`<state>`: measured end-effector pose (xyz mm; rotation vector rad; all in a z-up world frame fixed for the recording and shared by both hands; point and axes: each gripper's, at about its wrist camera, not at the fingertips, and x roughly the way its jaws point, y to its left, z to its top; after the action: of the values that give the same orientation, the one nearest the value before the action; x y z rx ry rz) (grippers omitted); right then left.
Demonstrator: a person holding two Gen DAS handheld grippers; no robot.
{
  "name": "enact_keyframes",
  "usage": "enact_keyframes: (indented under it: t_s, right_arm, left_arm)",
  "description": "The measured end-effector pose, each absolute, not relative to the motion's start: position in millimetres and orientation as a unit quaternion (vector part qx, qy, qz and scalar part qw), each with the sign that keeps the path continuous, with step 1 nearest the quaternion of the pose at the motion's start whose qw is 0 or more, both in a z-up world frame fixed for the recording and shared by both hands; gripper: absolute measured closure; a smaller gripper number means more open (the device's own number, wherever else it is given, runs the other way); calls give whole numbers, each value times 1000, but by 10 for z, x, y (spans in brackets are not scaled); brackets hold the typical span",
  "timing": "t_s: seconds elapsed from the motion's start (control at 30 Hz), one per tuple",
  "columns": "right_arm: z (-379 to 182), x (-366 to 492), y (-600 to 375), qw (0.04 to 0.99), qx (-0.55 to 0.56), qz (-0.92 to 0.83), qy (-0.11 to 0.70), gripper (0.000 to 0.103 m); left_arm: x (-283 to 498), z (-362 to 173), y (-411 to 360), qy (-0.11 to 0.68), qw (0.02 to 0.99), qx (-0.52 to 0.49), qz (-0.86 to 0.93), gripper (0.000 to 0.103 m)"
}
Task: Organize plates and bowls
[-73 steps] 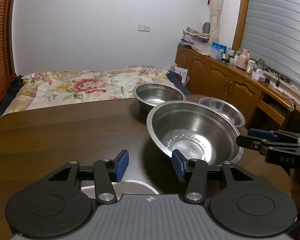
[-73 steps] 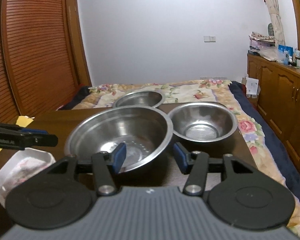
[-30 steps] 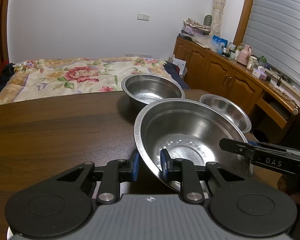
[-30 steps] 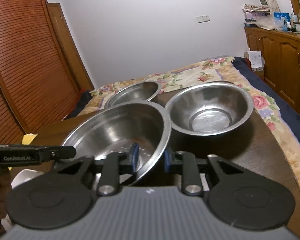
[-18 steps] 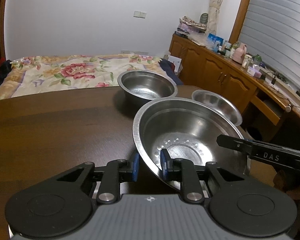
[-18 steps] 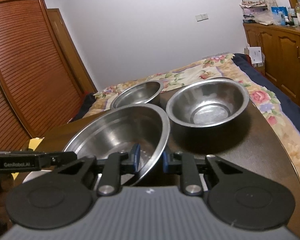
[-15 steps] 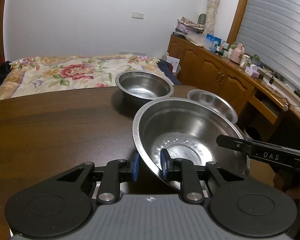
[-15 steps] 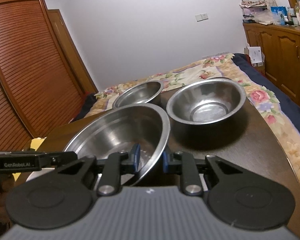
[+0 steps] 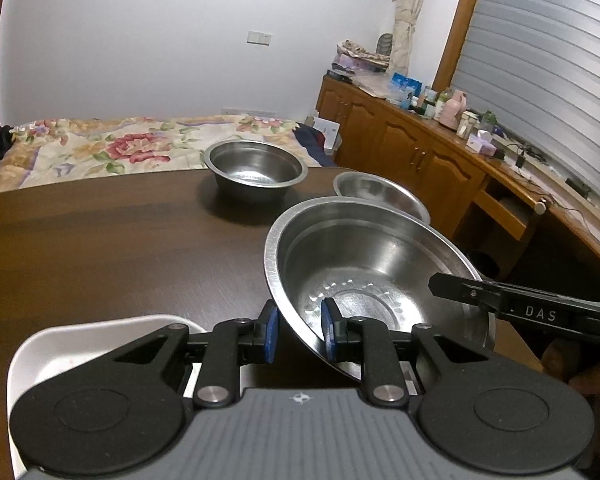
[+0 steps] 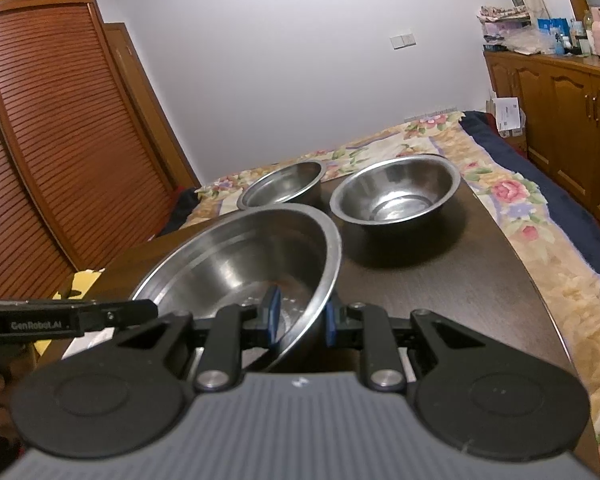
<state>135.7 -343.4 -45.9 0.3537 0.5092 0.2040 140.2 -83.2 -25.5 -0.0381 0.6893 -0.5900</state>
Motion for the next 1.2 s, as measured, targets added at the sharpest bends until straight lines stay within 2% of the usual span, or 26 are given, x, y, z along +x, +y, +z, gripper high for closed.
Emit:
enact_keyframes:
  t_s: [1.2]
  right_arm:
    - [-668,1065,-3422,943,189,99,257,79]
  left_arm:
    - [1204,-415,-741,338,893,-20,-296,78]
